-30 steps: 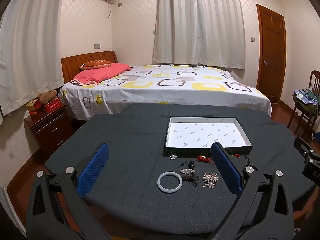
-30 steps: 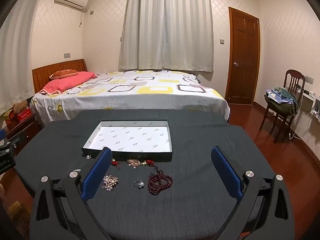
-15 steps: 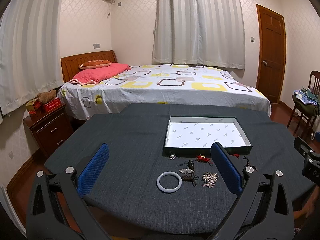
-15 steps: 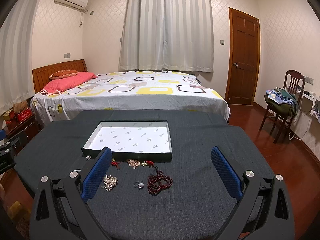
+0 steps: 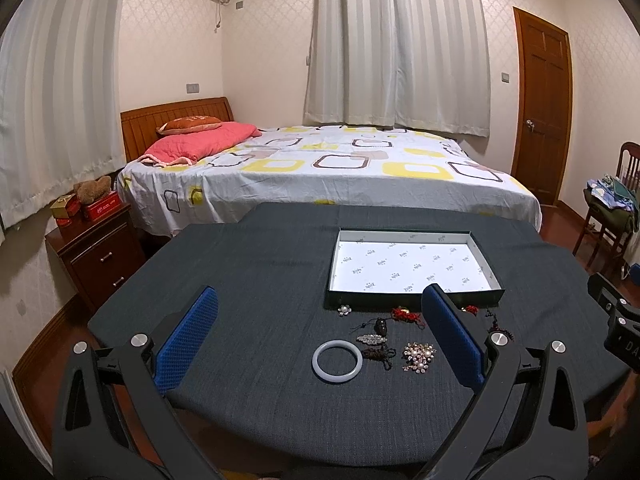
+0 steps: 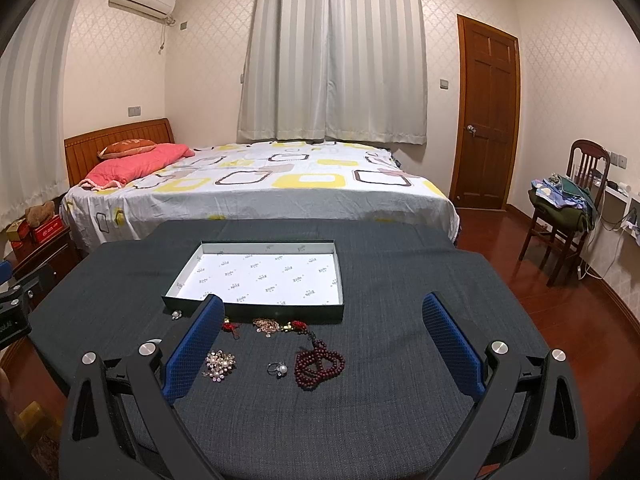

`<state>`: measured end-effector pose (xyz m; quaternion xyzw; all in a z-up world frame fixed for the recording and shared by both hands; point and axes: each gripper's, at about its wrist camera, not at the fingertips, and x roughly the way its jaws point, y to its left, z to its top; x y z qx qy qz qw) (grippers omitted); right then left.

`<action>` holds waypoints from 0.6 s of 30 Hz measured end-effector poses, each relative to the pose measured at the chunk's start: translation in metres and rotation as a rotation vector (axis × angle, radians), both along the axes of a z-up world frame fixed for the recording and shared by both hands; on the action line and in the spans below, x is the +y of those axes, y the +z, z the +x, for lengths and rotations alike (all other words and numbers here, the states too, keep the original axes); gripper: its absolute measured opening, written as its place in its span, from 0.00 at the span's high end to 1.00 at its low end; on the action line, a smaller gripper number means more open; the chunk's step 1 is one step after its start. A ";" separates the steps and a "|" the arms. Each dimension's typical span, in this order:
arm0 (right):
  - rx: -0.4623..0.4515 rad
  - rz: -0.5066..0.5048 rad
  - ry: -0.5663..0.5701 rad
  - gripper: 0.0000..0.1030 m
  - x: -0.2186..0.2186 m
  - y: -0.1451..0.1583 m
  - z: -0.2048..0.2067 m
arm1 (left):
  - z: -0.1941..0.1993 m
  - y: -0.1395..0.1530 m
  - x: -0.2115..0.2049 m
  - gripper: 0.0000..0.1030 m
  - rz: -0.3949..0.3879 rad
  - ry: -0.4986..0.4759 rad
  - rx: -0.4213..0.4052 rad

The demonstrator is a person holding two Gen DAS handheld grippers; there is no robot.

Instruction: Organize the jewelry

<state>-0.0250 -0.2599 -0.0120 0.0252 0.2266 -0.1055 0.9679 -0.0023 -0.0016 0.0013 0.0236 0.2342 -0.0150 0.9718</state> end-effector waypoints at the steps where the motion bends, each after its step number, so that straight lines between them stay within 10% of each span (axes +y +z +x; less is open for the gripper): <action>1: 0.001 0.001 0.000 0.06 0.000 0.000 0.000 | 0.000 0.000 0.000 0.04 0.000 0.000 0.000; 18: -0.001 0.001 0.000 0.06 0.001 -0.002 -0.001 | -0.003 -0.004 0.001 0.04 -0.012 -0.006 0.010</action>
